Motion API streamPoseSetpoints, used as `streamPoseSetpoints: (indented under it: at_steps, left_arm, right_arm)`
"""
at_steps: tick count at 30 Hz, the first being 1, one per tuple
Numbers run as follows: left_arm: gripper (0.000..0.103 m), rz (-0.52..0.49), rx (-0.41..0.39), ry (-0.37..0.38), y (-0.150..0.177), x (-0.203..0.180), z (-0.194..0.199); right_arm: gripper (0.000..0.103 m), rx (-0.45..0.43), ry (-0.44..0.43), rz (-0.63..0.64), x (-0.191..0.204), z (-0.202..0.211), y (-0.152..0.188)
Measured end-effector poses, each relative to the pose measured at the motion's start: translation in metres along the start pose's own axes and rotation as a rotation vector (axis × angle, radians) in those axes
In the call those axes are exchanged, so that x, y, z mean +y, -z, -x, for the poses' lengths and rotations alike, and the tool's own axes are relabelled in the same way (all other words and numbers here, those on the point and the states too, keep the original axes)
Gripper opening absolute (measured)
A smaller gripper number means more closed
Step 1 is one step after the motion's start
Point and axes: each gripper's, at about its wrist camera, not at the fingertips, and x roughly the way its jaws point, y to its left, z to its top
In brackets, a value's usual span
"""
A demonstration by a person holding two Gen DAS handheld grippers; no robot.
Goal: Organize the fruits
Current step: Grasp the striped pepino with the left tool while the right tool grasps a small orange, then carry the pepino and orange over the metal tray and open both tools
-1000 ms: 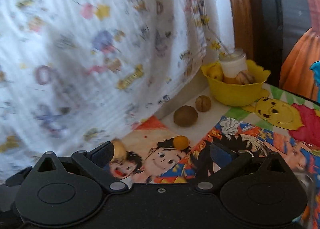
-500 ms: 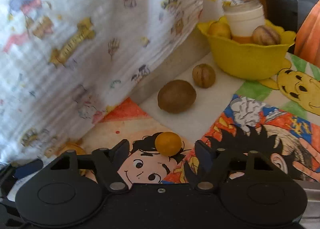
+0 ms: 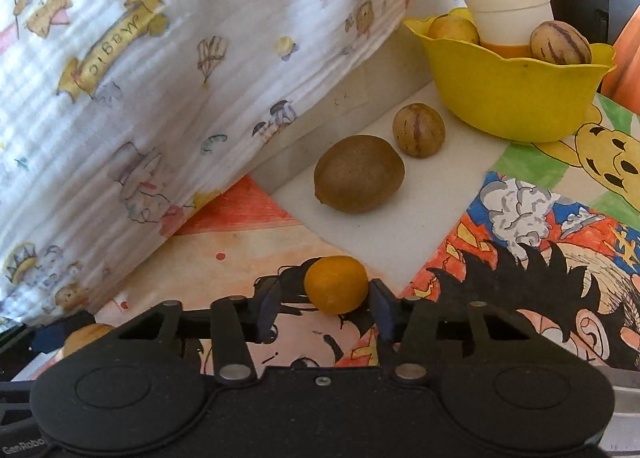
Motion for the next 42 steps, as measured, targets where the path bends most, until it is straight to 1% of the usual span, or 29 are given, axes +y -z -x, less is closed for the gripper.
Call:
streamPoseSetpoints:
  at_steps: [2,5,9,11,12,13,16,21,23,27,29,34,42]
  left_arm:
    - [0.075,0.008,0.025,0.004,0.002,0.001,-0.005]
    - [0.075,0.008,0.043,0.003,0.008,0.002,-0.009]
    - [0.074,-0.007,0.027,-0.003,0.011,0.001,-0.008]
    - [0.074,0.001,0.025,0.0,0.01,0.003,-0.007]
    - [0.073,0.005,0.024,-0.002,0.01,0.003,-0.007]
    - [0.069,0.006,0.021,-0.008,0.01,0.003,-0.007]
    - [0.057,0.01,0.013,-0.029,0.011,0.005,-0.007]
    - [0.056,0.015,0.014,-0.015,0.011,0.004,-0.006]
    - [0.055,0.021,0.027,0.008,0.011,0.002,-0.004]
    - [0.055,0.032,0.051,0.039,0.015,-0.001,0.005]
    - [0.055,0.035,0.051,0.047,0.015,-0.003,0.012]
    - [0.055,0.031,0.023,0.059,0.012,-0.013,0.041]
    - [0.055,0.005,-0.023,0.096,0.012,-0.042,0.094]
  right_arm:
    - [0.047,-0.009,0.001,0.004,-0.001,-0.001,0.001]
    - [0.046,-0.017,0.007,0.014,-0.001,-0.002,0.0]
    - [0.046,-0.025,0.005,0.013,-0.001,-0.006,0.0]
    - [0.044,-0.03,0.01,0.016,-0.001,-0.006,0.0]
    - [0.042,-0.032,0.015,0.02,-0.001,-0.006,0.001]
    - [0.04,-0.035,0.02,0.023,-0.001,-0.005,0.002]
    - [0.037,-0.037,0.025,0.021,-0.001,-0.005,0.002]
    - [0.037,-0.025,0.018,0.003,0.0,-0.002,0.003]
    - [0.037,-0.01,0.003,-0.003,0.001,0.003,0.005]
    - [0.037,0.0,-0.029,-0.015,0.004,0.02,0.011]
    - [0.037,0.0,-0.05,-0.033,0.005,0.032,0.013]
    - [0.037,-0.026,-0.092,-0.05,0.007,0.073,0.02]
    - [0.037,-0.092,-0.098,-0.042,0.002,0.148,0.038]
